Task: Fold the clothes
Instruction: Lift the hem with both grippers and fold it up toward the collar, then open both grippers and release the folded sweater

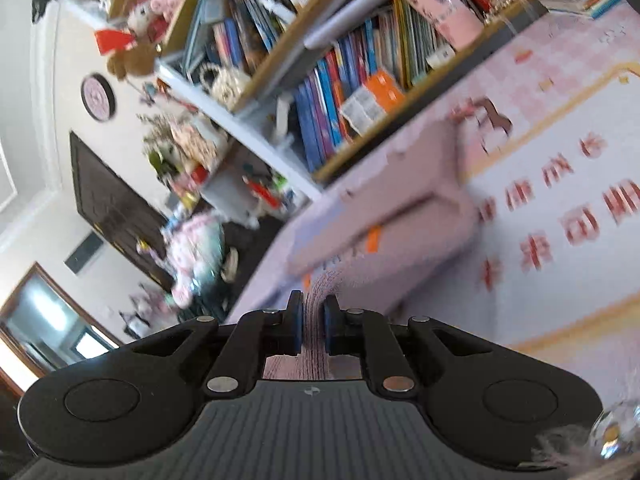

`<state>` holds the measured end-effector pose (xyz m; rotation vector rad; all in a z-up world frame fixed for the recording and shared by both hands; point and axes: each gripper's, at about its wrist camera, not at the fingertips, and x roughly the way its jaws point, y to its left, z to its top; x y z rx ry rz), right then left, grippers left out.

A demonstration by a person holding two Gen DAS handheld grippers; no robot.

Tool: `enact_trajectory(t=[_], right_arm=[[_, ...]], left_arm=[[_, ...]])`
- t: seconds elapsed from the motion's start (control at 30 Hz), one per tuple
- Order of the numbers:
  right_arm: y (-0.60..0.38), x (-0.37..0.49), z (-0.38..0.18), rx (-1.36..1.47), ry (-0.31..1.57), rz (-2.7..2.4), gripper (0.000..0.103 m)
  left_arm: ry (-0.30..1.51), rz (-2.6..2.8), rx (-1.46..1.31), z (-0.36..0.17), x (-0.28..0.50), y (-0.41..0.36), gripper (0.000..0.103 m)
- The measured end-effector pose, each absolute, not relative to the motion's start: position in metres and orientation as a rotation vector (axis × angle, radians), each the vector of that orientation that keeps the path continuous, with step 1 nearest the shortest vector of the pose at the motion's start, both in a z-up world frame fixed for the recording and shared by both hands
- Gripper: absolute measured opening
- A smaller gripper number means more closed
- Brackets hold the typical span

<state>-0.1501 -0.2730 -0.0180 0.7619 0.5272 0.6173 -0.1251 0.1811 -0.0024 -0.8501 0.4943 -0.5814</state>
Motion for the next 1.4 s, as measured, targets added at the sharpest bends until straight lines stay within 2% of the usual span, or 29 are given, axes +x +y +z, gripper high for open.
enact_trajectory(t=[0.5, 0.97, 1.1, 1.17, 1.2, 1.27, 1.33, 1.4], right_arm=[[-0.283, -0.022, 0.010, 0.862, 0.429, 0.551, 0.009], [-0.296, 0.105, -0.018, 0.846, 0.538, 0.491, 0.011], [-0.295, 0.127, -0.041, 0.827, 0.600, 0.475, 0.018], [-0.297, 0.129, -0.050, 0.831, 0.613, 0.476, 0.022], [-0.298, 0.129, -0.054, 0.834, 0.619, 0.476, 0.022], [-0.302, 0.127, -0.058, 0.841, 0.614, 0.480, 0.026], [-0.308, 0.118, -0.050, 0.809, 0.571, 0.465, 0.038], [-0.309, 0.104, -0.035, 0.675, 0.495, 0.383, 0.058]], left_arm=[[0.374, -0.524, -0.783, 0.038, -0.015, 0.178, 0.005], [0.462, -0.415, -0.739, 0.012, 0.079, 0.179, 0.007], [0.509, -0.392, -0.763, -0.010, 0.096, 0.178, 0.013], [0.528, -0.371, -0.766, -0.021, 0.100, 0.177, 0.020], [0.536, -0.360, -0.761, -0.023, 0.101, 0.178, 0.027], [0.487, -0.341, -0.750, -0.018, 0.093, 0.183, 0.035], [0.418, -0.324, -0.740, -0.011, 0.082, 0.190, 0.048], [0.351, -0.282, -0.702, -0.005, 0.070, 0.197, 0.049]])
